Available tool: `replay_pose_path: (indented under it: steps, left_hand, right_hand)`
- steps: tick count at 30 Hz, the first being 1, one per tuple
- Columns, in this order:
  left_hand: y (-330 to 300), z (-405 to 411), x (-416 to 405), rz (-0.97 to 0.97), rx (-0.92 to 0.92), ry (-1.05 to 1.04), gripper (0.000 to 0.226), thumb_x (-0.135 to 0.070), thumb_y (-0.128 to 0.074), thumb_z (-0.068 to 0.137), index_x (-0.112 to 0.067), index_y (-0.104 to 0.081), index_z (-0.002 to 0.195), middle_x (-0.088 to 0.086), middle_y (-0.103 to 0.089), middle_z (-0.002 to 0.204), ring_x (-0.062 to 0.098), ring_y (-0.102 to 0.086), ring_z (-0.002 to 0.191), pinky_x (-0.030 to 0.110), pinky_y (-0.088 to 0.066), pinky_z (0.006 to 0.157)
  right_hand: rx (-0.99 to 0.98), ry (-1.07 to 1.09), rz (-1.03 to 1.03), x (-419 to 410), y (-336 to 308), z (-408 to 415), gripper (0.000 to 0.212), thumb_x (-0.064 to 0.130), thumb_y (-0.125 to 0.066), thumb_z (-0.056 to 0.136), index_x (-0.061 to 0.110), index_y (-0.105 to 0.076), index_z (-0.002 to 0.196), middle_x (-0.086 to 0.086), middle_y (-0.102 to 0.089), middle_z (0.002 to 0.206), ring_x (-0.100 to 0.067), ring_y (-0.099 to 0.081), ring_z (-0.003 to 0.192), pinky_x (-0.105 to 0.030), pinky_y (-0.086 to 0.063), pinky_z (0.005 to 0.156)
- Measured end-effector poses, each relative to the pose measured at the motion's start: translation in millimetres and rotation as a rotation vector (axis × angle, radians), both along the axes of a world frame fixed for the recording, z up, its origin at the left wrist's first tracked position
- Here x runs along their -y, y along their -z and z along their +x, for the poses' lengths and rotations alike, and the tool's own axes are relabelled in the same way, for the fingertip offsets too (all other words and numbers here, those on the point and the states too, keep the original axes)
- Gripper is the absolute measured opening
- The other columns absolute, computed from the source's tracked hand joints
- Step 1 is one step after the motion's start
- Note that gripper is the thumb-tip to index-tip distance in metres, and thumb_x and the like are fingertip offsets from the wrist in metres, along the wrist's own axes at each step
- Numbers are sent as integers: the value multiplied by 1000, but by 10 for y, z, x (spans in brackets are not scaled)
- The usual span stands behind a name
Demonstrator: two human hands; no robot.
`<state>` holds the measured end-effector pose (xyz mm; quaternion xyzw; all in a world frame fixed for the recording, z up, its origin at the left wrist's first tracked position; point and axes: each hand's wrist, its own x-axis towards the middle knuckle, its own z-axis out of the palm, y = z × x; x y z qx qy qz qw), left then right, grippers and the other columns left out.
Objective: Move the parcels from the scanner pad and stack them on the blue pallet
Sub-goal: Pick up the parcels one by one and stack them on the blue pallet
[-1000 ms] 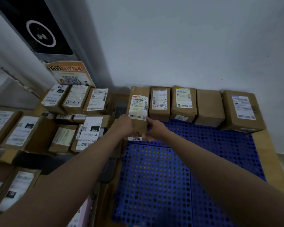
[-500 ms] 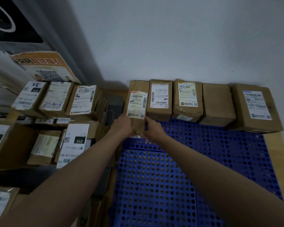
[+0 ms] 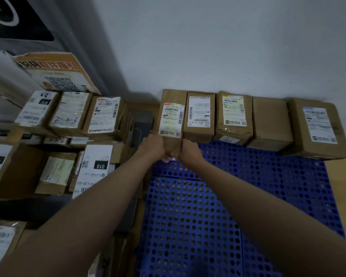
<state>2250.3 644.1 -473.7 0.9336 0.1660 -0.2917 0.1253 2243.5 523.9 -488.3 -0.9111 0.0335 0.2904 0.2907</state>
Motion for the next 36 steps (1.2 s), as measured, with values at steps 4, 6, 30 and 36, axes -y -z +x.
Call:
replay_pose_path:
  steps: [4, 6, 30, 36]
  left_hand:
    - [-286, -52, -2, 63, -4, 71, 123, -19, -88, 65, -1, -4, 153, 20, -40, 146, 38, -38, 135, 46, -40, 102]
    - [-472, -107, -24, 65, 30, 143, 99, -15, -85, 68, -4, -26, 147, 19, -46, 140, 37, -45, 129, 43, -44, 91]
    - [-1531, -1901, 142, 63, -62, 458, 45, -22, -83, 74, -12, -59, 110, 6, -59, 118, 27, -60, 106, 43, -51, 95]
    - [-1621, -2309, 49, 40, -74, 513, 53, -25, -76, 81, -12, -54, 128, 5, -56, 129, 26, -55, 116, 42, -47, 100]
  right_hand:
    - [-64, -104, -99, 104, -264, -70, 30, 17, -56, 95, 11, -42, 69, -6, -46, 73, -22, -49, 64, -34, -45, 51]
    - [-94, -156, -130, 176, -446, -136, 30, 15, -57, 95, 11, -44, 69, -10, -52, 74, -28, -58, 68, -41, -56, 65]
    - [113, -415, -483, 394, -1643, -1825, 36, 19, -69, 90, 9, -54, 122, -12, -55, 117, -30, -56, 93, -42, -48, 84]
    - [99, -406, -501, 338, -1745, -2211, 44, 26, -68, 91, 11, -51, 129, -11, -54, 123, -30, -58, 100, -44, -51, 87]
